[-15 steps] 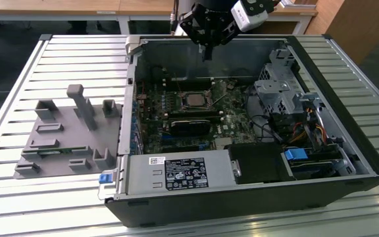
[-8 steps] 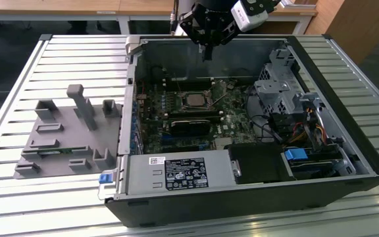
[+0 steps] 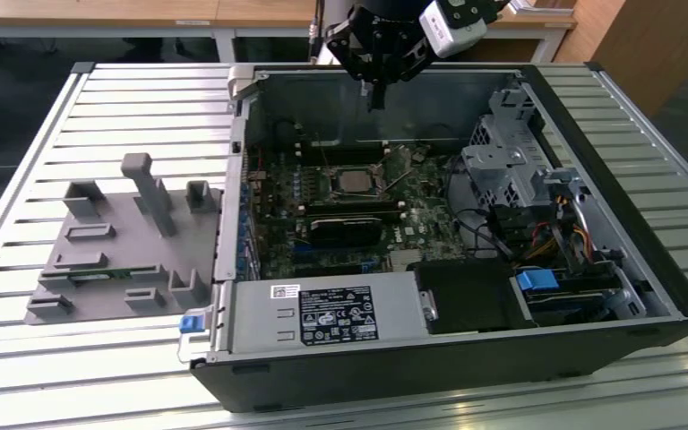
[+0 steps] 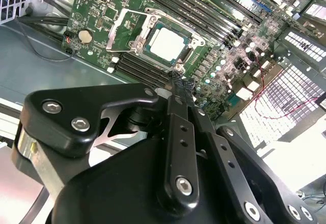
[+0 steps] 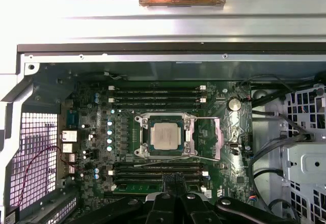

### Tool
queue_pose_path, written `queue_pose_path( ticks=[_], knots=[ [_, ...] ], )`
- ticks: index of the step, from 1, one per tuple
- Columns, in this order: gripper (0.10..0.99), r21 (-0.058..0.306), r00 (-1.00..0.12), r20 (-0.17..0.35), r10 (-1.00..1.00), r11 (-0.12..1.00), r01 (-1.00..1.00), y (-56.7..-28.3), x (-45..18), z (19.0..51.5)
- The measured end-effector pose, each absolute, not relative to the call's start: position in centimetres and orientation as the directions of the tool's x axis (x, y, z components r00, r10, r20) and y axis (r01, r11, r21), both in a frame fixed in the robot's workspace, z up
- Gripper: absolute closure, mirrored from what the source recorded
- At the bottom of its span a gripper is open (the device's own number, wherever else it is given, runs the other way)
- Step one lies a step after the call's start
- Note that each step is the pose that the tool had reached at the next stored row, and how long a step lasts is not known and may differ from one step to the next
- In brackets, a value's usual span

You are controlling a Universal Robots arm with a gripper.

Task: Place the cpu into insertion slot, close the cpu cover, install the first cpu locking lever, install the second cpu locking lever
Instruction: 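Close the cpu cover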

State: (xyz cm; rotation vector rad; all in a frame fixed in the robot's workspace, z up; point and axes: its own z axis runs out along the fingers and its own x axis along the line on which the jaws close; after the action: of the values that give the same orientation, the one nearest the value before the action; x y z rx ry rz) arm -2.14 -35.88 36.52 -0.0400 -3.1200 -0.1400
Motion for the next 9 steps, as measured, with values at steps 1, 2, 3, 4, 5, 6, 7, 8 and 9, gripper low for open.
queue_pose_path(
  ticks=[1, 2, 3, 4, 5, 6, 7, 8, 9],
  knots=[
    [0.98, 0.089, -1.0, 0.019, 0.025, 0.996, 0.026, -35.88, -2.14, 36.52],
    [0.98, 0.089, -1.0, 0.019, 0.025, 0.996, 0.026, -35.88, -2.14, 36.52],
    [0.98, 0.089, -1.0, 0.019, 0.025, 0.996, 0.026, -35.88, -2.14, 36.52],
    [0.98, 0.089, -0.999, 0.019, 0.025, 0.996, 0.027, -35.88, -2.12, 36.52],
    [0.98, 0.089, -0.999, 0.019, 0.029, 0.996, 0.031, -35.88, -2.11, 36.51],
    [0.98, 0.089, -0.999, 0.019, 0.039, 0.995, 0.041, -35.87, -2.1, 36.5],
    [0.98, 0.089, -0.999, 0.019, 0.051, 0.995, 0.052, -35.85, -2.1, 36.49],
    [0.98, 0.089, -0.998, 0.019, 0.062, 0.994, 0.064, -35.84, -2.09, 36.48],
    [0.98, 0.089, -0.997, 0.019, 0.073, 0.993, 0.074, -35.82, -2.08, 36.46]
  ],
)
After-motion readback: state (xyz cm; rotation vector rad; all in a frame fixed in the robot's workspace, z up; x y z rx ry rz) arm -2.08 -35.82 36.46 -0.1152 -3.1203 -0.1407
